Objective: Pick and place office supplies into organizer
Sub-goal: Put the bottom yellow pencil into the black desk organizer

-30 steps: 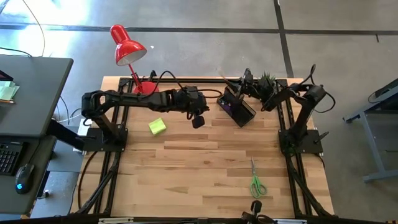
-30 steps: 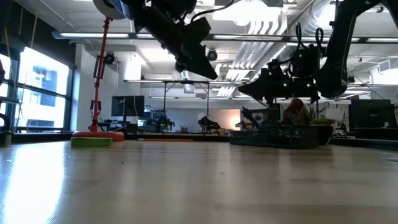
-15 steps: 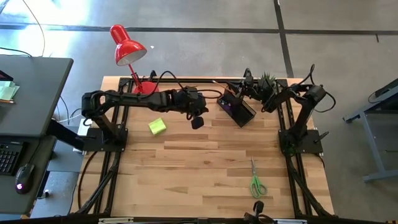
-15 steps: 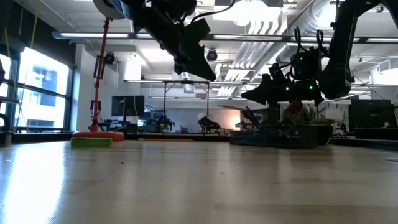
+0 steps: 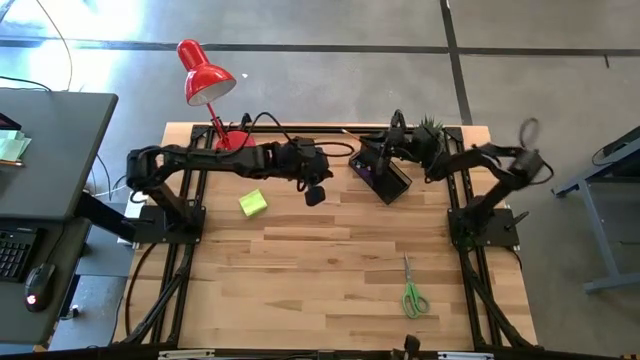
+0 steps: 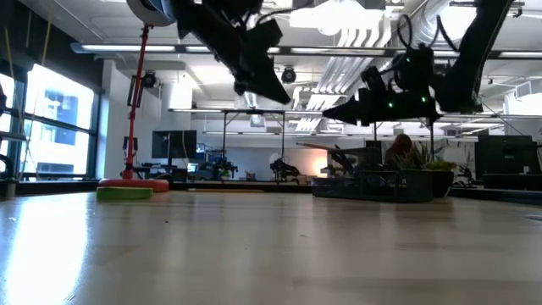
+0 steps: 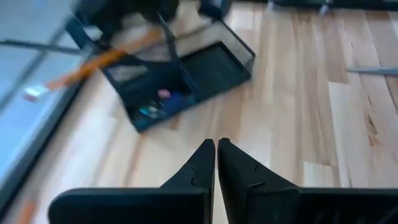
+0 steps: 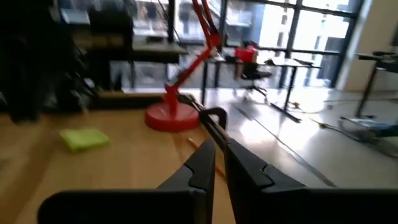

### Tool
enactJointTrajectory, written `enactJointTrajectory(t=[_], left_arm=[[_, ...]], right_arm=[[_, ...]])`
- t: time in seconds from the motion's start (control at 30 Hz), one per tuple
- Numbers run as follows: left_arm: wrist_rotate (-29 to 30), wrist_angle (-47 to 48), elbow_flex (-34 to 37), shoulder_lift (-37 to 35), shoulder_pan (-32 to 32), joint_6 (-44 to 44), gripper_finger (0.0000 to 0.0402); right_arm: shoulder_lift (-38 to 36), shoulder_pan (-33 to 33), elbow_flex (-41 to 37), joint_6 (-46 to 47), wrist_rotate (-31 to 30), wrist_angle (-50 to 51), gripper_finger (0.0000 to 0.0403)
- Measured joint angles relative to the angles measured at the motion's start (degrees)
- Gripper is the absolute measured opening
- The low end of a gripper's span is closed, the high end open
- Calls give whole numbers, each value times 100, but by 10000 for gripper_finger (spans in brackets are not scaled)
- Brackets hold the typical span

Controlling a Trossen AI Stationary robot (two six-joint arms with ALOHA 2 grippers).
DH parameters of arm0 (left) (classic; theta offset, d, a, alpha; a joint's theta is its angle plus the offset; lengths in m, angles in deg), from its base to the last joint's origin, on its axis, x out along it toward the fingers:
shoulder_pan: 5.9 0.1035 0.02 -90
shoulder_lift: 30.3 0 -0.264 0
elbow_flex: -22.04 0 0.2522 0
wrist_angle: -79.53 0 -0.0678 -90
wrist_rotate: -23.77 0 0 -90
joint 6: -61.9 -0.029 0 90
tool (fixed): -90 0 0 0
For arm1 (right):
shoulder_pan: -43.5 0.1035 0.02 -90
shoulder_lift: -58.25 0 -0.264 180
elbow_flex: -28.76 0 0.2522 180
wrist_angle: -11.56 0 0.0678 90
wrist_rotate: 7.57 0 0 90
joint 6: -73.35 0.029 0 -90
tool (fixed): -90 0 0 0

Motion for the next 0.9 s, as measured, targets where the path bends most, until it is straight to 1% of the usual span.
enactJointTrajectory(t=[0.1, 0.17, 0.2, 0.3, 0.33, 0.4, 0.47, 0.53, 0.6, 0.7, 0.77, 0.9], left_arm=[[217, 2, 0, -271, 1, -223, 7], [202, -259, 23, -404, 49, -405, 7], [33, -584, 141, -488, 92, -451, 7], [-775, -1982, 791, -637, 280, -450, 7], [-1026, -2400, 1020, -632, 385, -360, 7], [-1387, -2946, 1435, -663, 620, -43, 7], [-1664, -3507, 1682, -688, 862, 291, 7], [-1982, -3781, 1845, -721, 1059, 586, 8], [-2151, -4084, 1990, -717, 1134, 804, 8], [-2133, -4633, 2199, -715, 1109, 983, 8], [-2109, -4872, 2305, -715, 1066, 1097, 8], [-2083, -4895, 2354, -715, 1067, 1156, 8]], right_arm=[[-626, 297, 402, -733, -829, 1772, 50], [-922, 417, 793, -957, -1320, 3015, 69], [-1000, 447, 1065, -970, -1459, 3590, 78], [-1103, 429, 1949, -1009, -1577, 5413, 105], [-1080, 428, 2289, -1075, -1653, 6016, 112], [-1000, 428, 2900, -1210, -1813, 7064, 124], [-831, 469, 3477, -1256, -1971, 7838, 130], [-592, 490, 3965, -1276, -1990, 8426, 133], [-274, 539, 4380, -1279, -1941, 8794, 133], [309, 638, 4771, -1400, -2011, 9220, 133], [671, 709, 4961, -1472, -2218, 9384, 134], [1078, 746, 5200, -1472, -2626, 9404, 134]])
